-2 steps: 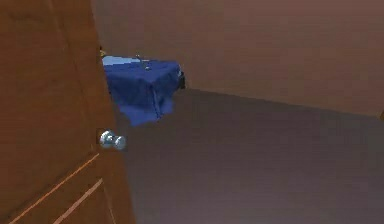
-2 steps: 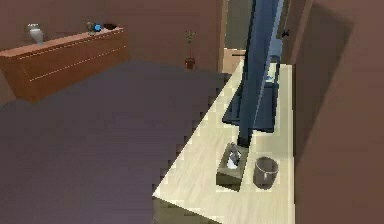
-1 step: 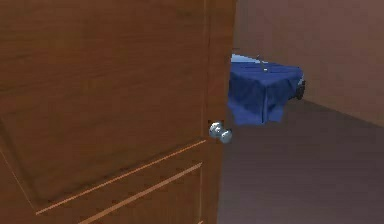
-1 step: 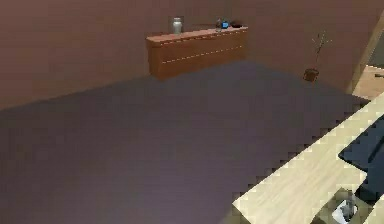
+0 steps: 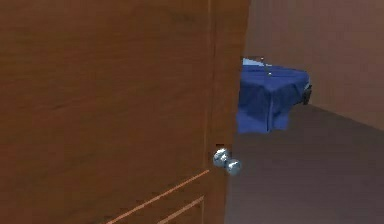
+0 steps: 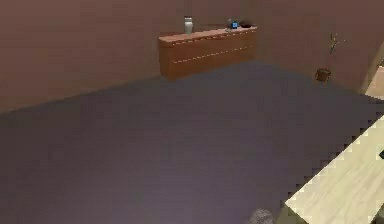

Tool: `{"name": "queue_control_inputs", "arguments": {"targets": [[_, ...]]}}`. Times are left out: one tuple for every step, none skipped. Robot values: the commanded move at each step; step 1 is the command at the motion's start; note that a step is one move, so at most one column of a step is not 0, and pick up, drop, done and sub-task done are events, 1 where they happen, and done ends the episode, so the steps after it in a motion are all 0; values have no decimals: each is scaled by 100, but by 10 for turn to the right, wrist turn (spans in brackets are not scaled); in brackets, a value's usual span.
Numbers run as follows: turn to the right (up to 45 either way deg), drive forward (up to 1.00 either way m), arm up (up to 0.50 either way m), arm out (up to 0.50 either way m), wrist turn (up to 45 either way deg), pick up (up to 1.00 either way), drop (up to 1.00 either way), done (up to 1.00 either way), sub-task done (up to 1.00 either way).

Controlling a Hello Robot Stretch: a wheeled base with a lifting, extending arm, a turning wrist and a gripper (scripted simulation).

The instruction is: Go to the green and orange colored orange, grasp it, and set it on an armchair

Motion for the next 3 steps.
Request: {"name": "queue_control_inputs", "arguments": {"targets": [[450, 0, 0, 0, 0, 0, 0, 0, 0], [300, 0, 0, 0, 0, 0, 0, 0, 0], [0, 80, 0, 0, 0, 0, 0, 0, 0]]}}
